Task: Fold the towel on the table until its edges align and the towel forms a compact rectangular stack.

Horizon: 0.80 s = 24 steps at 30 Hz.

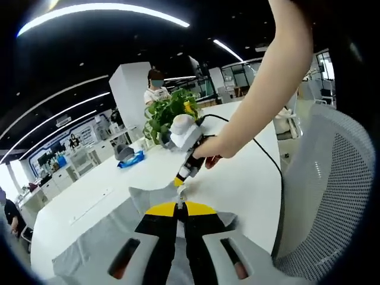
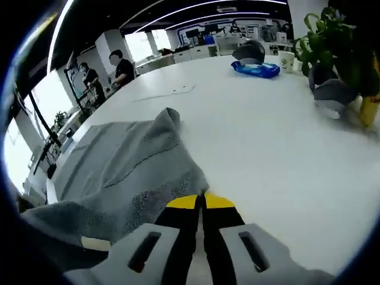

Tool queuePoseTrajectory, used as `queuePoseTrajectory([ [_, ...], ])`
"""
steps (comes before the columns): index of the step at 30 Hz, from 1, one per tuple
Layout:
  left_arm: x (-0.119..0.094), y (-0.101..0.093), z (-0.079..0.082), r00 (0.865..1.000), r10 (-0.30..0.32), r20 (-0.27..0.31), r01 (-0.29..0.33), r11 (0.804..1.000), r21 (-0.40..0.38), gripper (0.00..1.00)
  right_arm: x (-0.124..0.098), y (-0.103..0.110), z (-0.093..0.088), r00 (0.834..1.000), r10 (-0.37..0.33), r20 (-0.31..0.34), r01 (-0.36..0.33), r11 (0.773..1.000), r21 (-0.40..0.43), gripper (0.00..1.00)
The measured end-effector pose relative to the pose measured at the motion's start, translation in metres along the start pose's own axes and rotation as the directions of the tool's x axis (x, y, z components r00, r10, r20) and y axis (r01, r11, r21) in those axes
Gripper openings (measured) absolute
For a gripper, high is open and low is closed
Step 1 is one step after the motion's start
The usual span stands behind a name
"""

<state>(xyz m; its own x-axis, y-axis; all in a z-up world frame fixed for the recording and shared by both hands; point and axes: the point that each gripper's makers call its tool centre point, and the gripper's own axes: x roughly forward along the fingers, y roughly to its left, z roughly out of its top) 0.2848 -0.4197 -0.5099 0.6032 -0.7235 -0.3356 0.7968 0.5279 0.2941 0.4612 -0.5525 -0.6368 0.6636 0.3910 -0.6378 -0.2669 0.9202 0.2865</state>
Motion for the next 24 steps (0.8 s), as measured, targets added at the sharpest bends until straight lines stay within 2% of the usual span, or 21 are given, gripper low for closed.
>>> queuePoseTrajectory([
  [1,0.0,-0.004,0.002,1.0,-0.02,0.01,0.02,0.999,-0.043,0.04,-0.003,0.0,0.005,1.0,0.012,0.017,-0.012,0.999,0.032,0.0],
  [3,0.0,-0.006,0.006,0.999,-0.038,0.022,0.04,0.996,-0.081,0.04,-0.012,-0.002,0.022,0.996,0.039,0.078,-0.046,0.995,0.088,0.0],
  [4,-0.001,-0.006,0.008,0.999,-0.042,0.022,0.044,0.997,-0.066,0.04,-0.018,-0.003,0.033,0.992,0.059,0.114,-0.073,0.989,0.128,0.0],
  [5,-0.001,-0.009,0.009,0.998,-0.057,0.013,0.057,0.998,-0.017,0.04,-0.023,-0.001,0.04,0.988,0.073,0.134,-0.092,0.985,0.145,0.0],
  [6,-0.001,-0.013,0.012,0.997,-0.074,-0.002,0.074,0.995,0.07,0.04,-0.028,-0.002,0.047,0.984,0.085,0.157,-0.11,0.982,0.157,0.0],
  [7,-0.001,-0.018,0.015,0.996,-0.094,0.001,0.093,0.992,0.088,0.04,-0.033,-0.002,0.054,0.978,0.116,0.173,-0.144,0.978,0.154,0.0],
  [9,-0.002,-0.027,0.023,0.991,-0.129,0.02,0.127,0.989,0.072,0.04,-0.045,0.003,0.063,0.965,0.182,0.191,-0.213,0.965,0.154,0.0],
  [12,-0.007,-0.037,0.041,0.984,-0.166,0.059,0.164,0.986,0.041,0.04,-0.065,-0.005,0.074,0.96,0.177,0.218,-0.213,0.965,0.156,0.0],
  [13,-0.01,-0.04,0.049,0.981,-0.176,0.077,0.174,0.984,0.026,0.04,-0.076,-0.007,0.083,0.95,0.18,0.254,-0.228,0.958,0.174,0.0],
  [18,-0.02,-0.053,0.076,0.967,-0.222,0.121,0.22,0.975,0.031,0.04,-0.111,-0.015,0.11,0.928,0.192,0.32,-0.257,0.95,0.175,0.0],
  [22,-0.026,-0.065,0.097,0.953,-0.263,0.152,0.255,0.964,0.074,0.04,-0.13,-0.007,0.118,0.93,0.208,0.302,-0.254,0.959,0.123,0.0],
  [24,-0.029,-0.07,0.106,0.948,-0.274,0.162,0.262,0.961,0.094,0.04,-0.136,-0.005,0.12,0.929,0.209,0.304,-0.255,0.959,0.122,0.0],
])
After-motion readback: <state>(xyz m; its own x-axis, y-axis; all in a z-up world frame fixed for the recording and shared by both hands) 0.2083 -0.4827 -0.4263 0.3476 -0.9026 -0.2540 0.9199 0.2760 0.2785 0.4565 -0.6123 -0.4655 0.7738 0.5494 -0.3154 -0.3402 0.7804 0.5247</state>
